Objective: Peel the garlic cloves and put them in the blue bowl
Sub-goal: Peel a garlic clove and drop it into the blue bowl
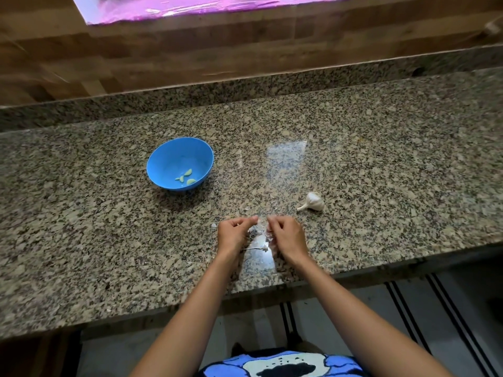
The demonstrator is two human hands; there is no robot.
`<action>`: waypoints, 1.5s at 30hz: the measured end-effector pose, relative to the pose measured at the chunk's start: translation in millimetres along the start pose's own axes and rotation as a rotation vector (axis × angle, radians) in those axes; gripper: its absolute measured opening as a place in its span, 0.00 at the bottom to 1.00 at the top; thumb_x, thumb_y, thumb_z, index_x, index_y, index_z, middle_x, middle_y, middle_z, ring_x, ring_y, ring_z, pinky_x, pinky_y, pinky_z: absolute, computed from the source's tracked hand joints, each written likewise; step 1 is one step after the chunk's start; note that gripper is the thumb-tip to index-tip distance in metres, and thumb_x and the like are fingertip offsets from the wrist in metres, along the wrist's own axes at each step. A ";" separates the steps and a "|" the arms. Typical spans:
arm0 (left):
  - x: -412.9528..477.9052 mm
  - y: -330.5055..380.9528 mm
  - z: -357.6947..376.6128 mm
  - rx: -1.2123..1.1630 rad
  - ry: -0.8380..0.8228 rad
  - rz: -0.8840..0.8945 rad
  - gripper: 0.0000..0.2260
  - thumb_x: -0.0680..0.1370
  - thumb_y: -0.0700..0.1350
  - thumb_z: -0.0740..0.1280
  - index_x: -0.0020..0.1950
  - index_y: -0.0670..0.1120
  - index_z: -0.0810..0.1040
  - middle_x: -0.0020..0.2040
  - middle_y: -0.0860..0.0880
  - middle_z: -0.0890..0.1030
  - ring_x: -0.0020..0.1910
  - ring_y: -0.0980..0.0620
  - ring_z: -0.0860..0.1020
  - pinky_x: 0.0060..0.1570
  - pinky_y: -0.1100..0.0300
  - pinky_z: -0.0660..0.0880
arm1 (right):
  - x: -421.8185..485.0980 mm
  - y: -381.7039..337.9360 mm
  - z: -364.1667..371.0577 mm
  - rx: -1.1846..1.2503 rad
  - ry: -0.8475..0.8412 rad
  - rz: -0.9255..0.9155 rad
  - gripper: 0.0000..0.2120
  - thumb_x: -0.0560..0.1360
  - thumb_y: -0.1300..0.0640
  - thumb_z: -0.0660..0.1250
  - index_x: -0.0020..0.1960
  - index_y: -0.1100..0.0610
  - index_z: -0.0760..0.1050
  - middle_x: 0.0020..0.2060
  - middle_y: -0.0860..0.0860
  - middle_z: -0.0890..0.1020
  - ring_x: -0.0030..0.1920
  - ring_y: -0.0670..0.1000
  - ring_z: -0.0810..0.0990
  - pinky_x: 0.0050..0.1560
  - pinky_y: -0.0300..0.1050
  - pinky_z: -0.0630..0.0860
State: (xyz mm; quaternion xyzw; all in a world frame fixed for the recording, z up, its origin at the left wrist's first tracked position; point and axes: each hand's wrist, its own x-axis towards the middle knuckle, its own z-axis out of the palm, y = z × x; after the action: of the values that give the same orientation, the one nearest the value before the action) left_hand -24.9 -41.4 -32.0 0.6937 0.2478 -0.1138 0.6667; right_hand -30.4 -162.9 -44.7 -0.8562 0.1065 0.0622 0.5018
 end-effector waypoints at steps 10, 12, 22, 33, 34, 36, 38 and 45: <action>0.7 1.2 -1.1 -0.054 -0.028 -0.040 0.06 0.73 0.42 0.70 0.46 0.41 0.82 0.42 0.48 0.82 0.40 0.56 0.75 0.47 0.61 0.73 | 1.6 -4.9 -4.8 0.463 -0.147 0.153 0.07 0.73 0.62 0.69 0.49 0.64 0.80 0.39 0.56 0.83 0.30 0.49 0.78 0.26 0.38 0.74; 0.6 2.6 -1.8 -0.160 -0.058 -0.116 0.06 0.75 0.42 0.68 0.46 0.39 0.81 0.37 0.49 0.80 0.31 0.57 0.70 0.32 0.66 0.68 | 2.5 -6.6 -8.1 0.575 -0.162 0.190 0.08 0.73 0.64 0.68 0.50 0.67 0.79 0.38 0.55 0.82 0.29 0.48 0.77 0.24 0.35 0.72; 5.0 3.9 -9.5 0.345 -0.041 0.292 0.08 0.75 0.44 0.70 0.52 0.44 0.82 0.49 0.49 0.83 0.50 0.55 0.79 0.48 0.66 0.75 | 3.4 -1.3 -10.5 0.503 -0.119 0.154 0.05 0.73 0.63 0.68 0.47 0.63 0.80 0.39 0.56 0.83 0.31 0.46 0.78 0.27 0.38 0.72; 7.5 3.9 -35.7 0.194 0.116 0.272 0.05 0.72 0.42 0.72 0.46 0.44 0.82 0.42 0.48 0.83 0.40 0.56 0.81 0.38 0.67 0.77 | 0.6 -6.7 -8.7 0.358 -0.101 0.094 0.07 0.76 0.59 0.65 0.51 0.60 0.79 0.40 0.53 0.83 0.33 0.49 0.79 0.31 0.39 0.76; 11.3 2.6 -48.5 0.181 0.202 0.251 0.05 0.72 0.41 0.72 0.47 0.43 0.81 0.43 0.47 0.83 0.38 0.57 0.81 0.35 0.68 0.77 | 0.8 -4.8 -8.8 0.273 -0.037 0.057 0.08 0.76 0.59 0.64 0.53 0.59 0.79 0.40 0.50 0.82 0.34 0.49 0.79 0.33 0.38 0.76; 17.2 -3.4 -76.8 0.328 0.366 0.248 0.06 0.73 0.41 0.71 0.49 0.42 0.81 0.45 0.45 0.83 0.33 0.59 0.78 0.27 0.70 0.72 | 1.0 0.0 -8.5 0.117 0.067 -0.019 0.10 0.77 0.59 0.64 0.57 0.58 0.78 0.40 0.48 0.81 0.31 0.46 0.76 0.29 0.34 0.73; 18.6 -11.5 -96.4 0.485 0.428 0.263 0.08 0.74 0.40 0.70 0.52 0.40 0.81 0.50 0.44 0.82 0.35 0.60 0.74 0.26 0.73 0.68 | 0.9 3.8 -7.5 0.036 0.106 -0.089 0.12 0.77 0.59 0.63 0.59 0.58 0.77 0.43 0.49 0.82 0.26 0.41 0.70 0.25 0.30 0.66; 23.9 -26.5 -110.2 0.633 0.475 0.375 0.15 0.78 0.46 0.65 0.64 0.42 0.74 0.57 0.43 0.75 0.49 0.50 0.73 0.43 0.61 0.74 | -4.8 17.5 -0.1 -0.251 0.007 -0.199 0.16 0.78 0.59 0.61 0.65 0.54 0.72 0.68 0.49 0.70 0.71 0.49 0.64 0.71 0.44 0.59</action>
State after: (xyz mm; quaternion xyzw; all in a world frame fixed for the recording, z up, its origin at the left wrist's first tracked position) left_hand -36.7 71.0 -57.3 0.9038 0.2167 0.1015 0.3547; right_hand -39.3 -170.7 -58.3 -0.9187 0.0144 0.0219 0.3941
